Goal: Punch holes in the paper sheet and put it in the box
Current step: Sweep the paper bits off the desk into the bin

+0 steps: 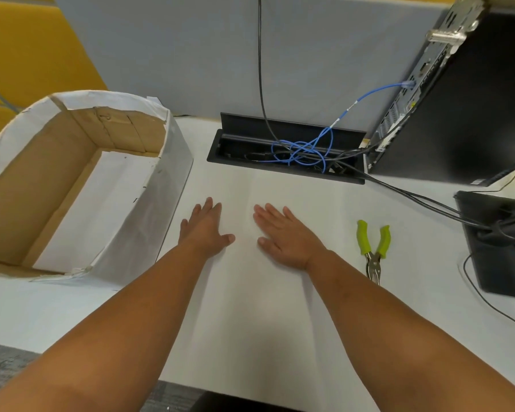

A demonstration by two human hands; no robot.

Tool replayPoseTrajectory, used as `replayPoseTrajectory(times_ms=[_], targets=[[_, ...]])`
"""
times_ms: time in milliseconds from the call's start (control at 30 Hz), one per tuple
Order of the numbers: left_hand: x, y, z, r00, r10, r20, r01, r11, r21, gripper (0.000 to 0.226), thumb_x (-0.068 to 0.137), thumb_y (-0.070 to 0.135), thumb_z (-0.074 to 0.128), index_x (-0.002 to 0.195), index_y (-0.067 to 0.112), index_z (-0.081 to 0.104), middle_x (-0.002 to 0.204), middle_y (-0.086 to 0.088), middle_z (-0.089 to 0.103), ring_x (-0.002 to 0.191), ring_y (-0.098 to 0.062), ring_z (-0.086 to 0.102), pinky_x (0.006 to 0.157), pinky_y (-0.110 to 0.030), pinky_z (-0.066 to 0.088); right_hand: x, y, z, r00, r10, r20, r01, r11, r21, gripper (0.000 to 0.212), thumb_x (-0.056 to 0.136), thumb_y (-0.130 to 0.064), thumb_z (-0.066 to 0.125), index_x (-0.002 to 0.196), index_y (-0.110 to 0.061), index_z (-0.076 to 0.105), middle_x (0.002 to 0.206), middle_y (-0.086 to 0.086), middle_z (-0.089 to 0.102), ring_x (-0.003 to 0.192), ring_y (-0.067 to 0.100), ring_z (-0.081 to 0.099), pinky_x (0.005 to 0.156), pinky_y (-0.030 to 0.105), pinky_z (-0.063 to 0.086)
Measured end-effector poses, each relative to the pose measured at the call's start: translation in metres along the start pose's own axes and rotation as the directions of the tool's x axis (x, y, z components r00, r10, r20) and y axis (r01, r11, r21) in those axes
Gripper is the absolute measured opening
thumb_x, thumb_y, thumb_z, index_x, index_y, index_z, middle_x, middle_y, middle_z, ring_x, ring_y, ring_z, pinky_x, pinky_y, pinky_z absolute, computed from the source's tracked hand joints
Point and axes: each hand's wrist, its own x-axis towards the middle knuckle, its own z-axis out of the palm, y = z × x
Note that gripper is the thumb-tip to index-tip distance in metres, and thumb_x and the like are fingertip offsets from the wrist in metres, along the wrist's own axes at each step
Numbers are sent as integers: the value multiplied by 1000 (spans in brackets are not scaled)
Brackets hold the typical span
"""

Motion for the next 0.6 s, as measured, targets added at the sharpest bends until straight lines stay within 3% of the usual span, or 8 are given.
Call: replayPoseTrajectory(times_ms=[100, 233, 400, 600], targets=[[-4, -3, -4, 999, 9, 44, -10, 1000, 23, 91, 87, 38, 66, 153, 20, 7, 162, 3, -5, 149, -24, -1, 118, -51, 14, -5, -9, -3, 1000, -26, -10, 27, 994, 104, 61, 105, -43, 25, 157, -17, 10, 165, -5, 1, 151, 8, -3, 122, 29, -6], [-6, -9, -9, 995, 13, 96, -18, 998, 53, 91, 88, 23, 66, 154, 21, 4, 161, 6, -7, 149, -21, -2, 118, -49, 18, 6, -15, -5, 982, 178, -65, -160, 964, 211, 59, 106, -34, 26, 157, -13, 7, 165, 0, -2, 152, 13, -4, 122, 29, -7], [-2, -15, -9, 997, 9, 82, -13, 998, 56, 98, 84, 30, 72, 154, 18, 4, 162, 3, -7, 148, -19, 2, 119, -41, 19, 32, -22, -5, 956, 292, -35, -283, 946, 160, 61, 104, -36, 22, 157, -11, 3, 165, 4, -6, 152, 19, -8, 123, 40, -5], [-1, -19, -11, 998, 20, 65, -26, 996, 86, 102, 81, 40, 73, 153, 17, 5, 162, 1, -4, 148, -21, 7, 118, -39, 22, 70, -28, -11, 968, 251, 14, -251, 961, 116, 60, 105, -36, 19, 157, -14, 0, 165, 2, -9, 152, 19, -10, 121, 41, -8]])
